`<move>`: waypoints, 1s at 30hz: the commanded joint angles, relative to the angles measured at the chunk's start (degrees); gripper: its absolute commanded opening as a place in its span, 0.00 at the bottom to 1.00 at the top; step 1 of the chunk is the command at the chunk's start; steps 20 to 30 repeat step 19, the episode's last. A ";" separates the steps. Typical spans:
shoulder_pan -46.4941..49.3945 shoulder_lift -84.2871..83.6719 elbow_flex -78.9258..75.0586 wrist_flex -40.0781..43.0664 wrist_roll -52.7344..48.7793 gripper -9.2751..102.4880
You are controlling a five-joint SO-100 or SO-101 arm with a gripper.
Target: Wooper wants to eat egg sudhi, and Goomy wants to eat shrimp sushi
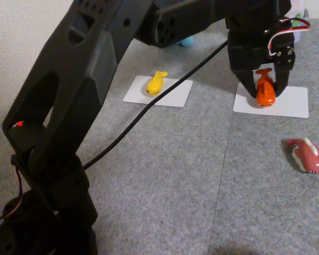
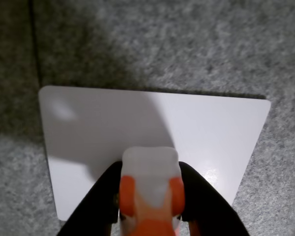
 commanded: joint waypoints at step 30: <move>3.78 0.09 -2.81 0.35 -0.26 0.15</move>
